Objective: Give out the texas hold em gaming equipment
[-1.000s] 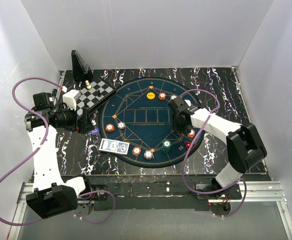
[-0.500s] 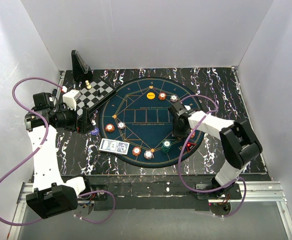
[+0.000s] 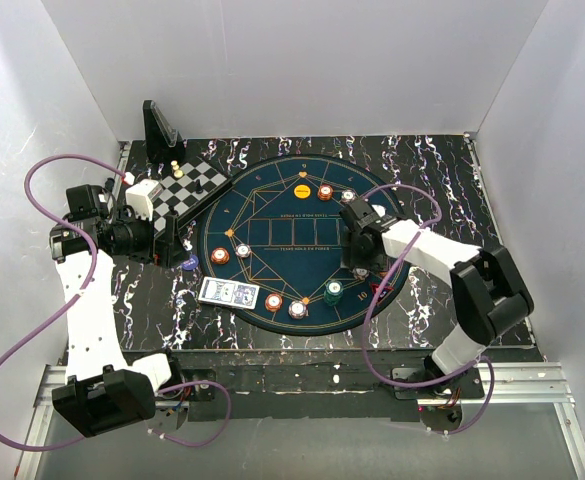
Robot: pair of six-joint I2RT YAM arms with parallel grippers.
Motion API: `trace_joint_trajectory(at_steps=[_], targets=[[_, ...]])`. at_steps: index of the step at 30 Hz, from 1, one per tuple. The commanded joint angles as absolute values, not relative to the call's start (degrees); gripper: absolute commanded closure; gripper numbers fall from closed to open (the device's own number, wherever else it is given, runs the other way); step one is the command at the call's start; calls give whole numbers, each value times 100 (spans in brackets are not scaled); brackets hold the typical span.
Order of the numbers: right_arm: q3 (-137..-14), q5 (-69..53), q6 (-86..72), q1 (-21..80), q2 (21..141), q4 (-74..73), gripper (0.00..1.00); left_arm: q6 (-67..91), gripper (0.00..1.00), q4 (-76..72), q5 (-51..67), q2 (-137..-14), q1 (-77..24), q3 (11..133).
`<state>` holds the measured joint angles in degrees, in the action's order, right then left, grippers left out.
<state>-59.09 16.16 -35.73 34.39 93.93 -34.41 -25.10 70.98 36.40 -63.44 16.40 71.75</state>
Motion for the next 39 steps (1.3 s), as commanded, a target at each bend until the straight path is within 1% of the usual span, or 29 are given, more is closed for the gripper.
trace_joint_trajectory(at_steps=[1,6,12,15,21,31,39], targets=[[-6529,1723,-3533,3585,8720,-3761,25,-2558,0,7137,3735,-6310,1670,7357],[-7039,1846,-3533,4104,8368,-4183,24,-2522,0,7128,3735,-6275,1670,7321],[-7005,1705,-3568,4815,8297,-4324,15,-2505,0,7093,3770,-6275,1670,7295],[-6856,1766,-3647,5018,8419,-4350,13,-2496,0,7084,3788,-6267,1670,7277],[-6689,1907,-3727,5194,8631,-4395,11,-2496,0,7110,3797,-6267,1679,7312],[-6794,1916,-3850,5317,8675,-4509,10,-2505,0,7225,3973,-6363,1670,7514],[-6952,1960,-3832,5511,8815,-4605,9,-2479,0,7137,3902,-6293,1670,7374]])
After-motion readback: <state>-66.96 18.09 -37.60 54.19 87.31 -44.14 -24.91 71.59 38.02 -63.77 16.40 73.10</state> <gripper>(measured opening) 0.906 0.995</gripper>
